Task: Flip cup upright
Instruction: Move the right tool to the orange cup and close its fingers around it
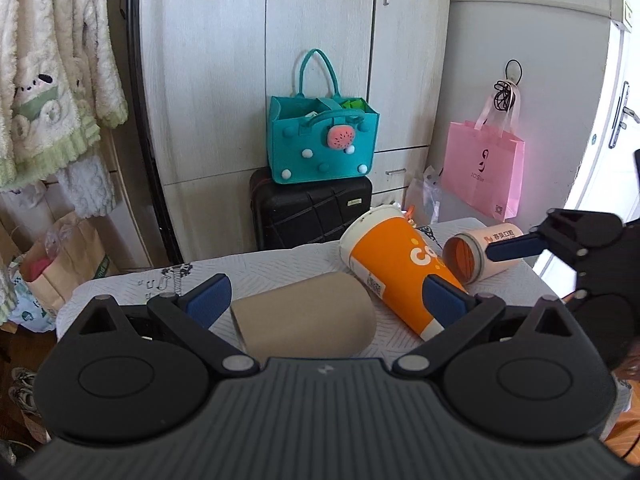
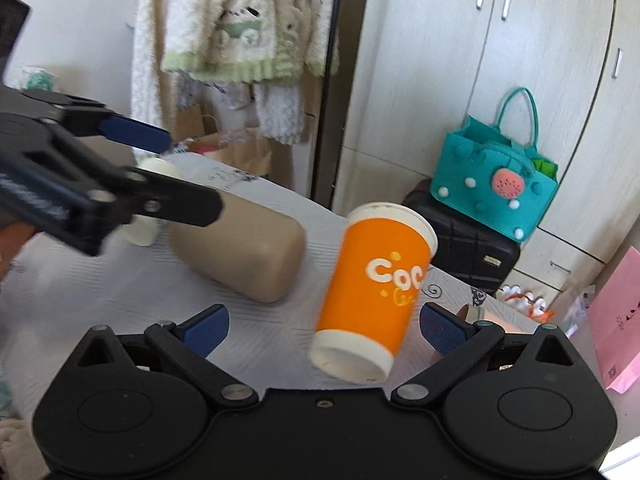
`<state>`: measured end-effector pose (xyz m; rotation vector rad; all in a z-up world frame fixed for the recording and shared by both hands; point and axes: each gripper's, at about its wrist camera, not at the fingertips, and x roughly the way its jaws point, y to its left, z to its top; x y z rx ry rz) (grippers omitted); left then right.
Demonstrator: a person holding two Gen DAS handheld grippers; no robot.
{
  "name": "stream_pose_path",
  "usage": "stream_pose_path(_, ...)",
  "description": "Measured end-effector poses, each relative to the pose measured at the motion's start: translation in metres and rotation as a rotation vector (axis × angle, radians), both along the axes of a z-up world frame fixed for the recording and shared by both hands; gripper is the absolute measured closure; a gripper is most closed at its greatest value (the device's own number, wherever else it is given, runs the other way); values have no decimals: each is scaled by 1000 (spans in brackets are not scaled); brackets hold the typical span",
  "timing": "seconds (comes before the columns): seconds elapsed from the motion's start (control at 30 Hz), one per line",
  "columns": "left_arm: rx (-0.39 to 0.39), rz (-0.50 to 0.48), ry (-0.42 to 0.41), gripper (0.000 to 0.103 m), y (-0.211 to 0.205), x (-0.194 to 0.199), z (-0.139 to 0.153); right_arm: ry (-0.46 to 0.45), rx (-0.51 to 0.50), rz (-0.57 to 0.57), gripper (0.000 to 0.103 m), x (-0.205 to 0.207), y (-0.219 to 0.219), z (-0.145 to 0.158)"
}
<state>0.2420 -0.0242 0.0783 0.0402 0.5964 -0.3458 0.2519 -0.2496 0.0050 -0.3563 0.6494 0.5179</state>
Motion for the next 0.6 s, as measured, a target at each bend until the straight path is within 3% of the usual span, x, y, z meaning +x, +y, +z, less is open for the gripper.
stream_pose_path(0.33, -30, -53, 48, 0, -4, 28, -9, 14, -18, -19, 10, 27, 8, -14)
stream_pose_path(0.43, -11, -59, 54, 0, -2, 33, -11, -15, -32, -32, 13, 35, 8, -15)
stream_pose_path(0.6, 1, -48, 45, 0, 1, 37, -13, 11, -65, -34, 15, 51, 13, -22)
